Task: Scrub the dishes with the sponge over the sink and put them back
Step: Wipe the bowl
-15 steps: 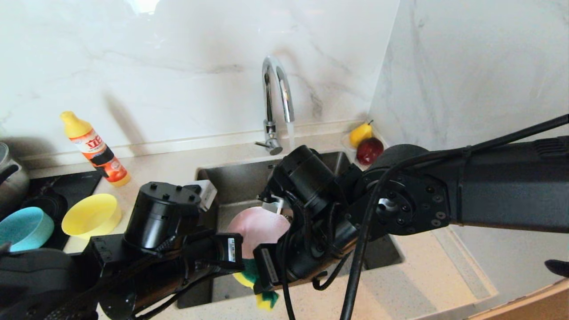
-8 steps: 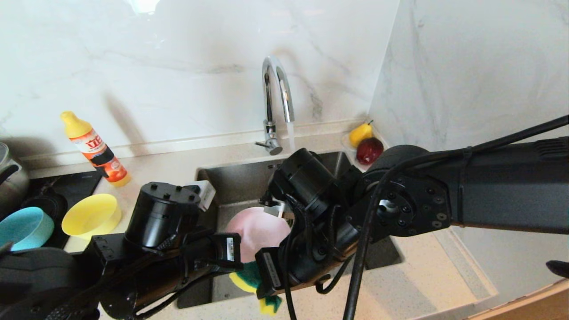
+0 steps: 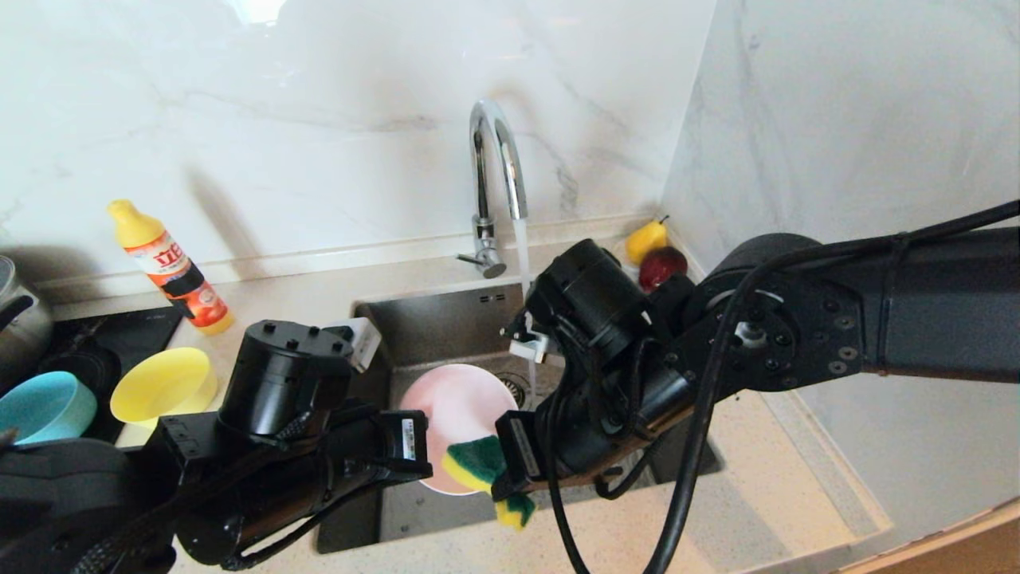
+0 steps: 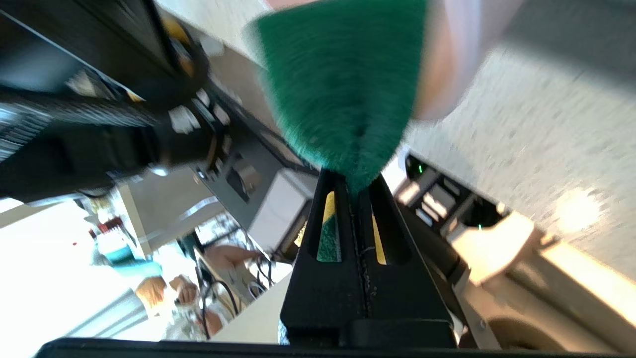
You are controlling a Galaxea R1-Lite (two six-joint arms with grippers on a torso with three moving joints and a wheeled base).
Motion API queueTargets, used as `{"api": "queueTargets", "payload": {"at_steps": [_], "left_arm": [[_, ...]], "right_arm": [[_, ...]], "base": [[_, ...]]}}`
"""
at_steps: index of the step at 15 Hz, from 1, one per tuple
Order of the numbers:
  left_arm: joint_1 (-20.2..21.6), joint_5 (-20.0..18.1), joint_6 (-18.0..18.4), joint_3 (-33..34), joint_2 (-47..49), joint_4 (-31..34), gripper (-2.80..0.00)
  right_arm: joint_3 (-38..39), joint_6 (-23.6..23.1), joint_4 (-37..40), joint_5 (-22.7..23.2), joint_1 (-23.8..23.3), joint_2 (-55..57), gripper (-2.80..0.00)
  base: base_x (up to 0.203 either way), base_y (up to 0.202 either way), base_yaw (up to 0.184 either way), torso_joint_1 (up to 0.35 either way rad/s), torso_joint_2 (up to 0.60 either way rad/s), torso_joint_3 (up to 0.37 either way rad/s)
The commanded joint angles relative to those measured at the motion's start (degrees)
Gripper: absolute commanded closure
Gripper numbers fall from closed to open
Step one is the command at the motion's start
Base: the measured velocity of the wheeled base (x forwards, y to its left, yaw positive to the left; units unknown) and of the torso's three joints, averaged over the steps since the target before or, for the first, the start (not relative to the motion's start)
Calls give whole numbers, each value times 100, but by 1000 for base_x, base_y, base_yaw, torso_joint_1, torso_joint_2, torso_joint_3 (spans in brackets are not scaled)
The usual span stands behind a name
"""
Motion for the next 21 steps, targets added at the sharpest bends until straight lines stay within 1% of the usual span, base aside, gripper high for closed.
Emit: {"api": "queueTargets", "payload": {"at_steps": [1, 4, 10, 16, 21], "left_arm": [[1, 9, 10, 55, -27, -10, 0], [-8, 2, 19, 206, -9, -17, 0], [-17, -8, 28, 304, -129, -111, 0], [-17, -8, 18, 296, -194, -124, 0], [-17, -8, 19, 234, -185, -124, 0]], "right_arm": [[-179, 22, 20, 19, -115, -73, 0], [-399, 22, 30, 20, -191, -74, 0], [-615, 22, 31, 20, -174, 152, 0], [-796, 31, 118, 20, 163, 434, 0], [-727, 37, 135, 35, 228, 470, 0]], "base": [[0, 0, 0, 0, 0, 0], [0, 0, 0, 0, 0, 0], [0, 0, 0, 0, 0, 0], [0, 0, 0, 0, 0, 0], [0, 0, 0, 0, 0, 0]]}}
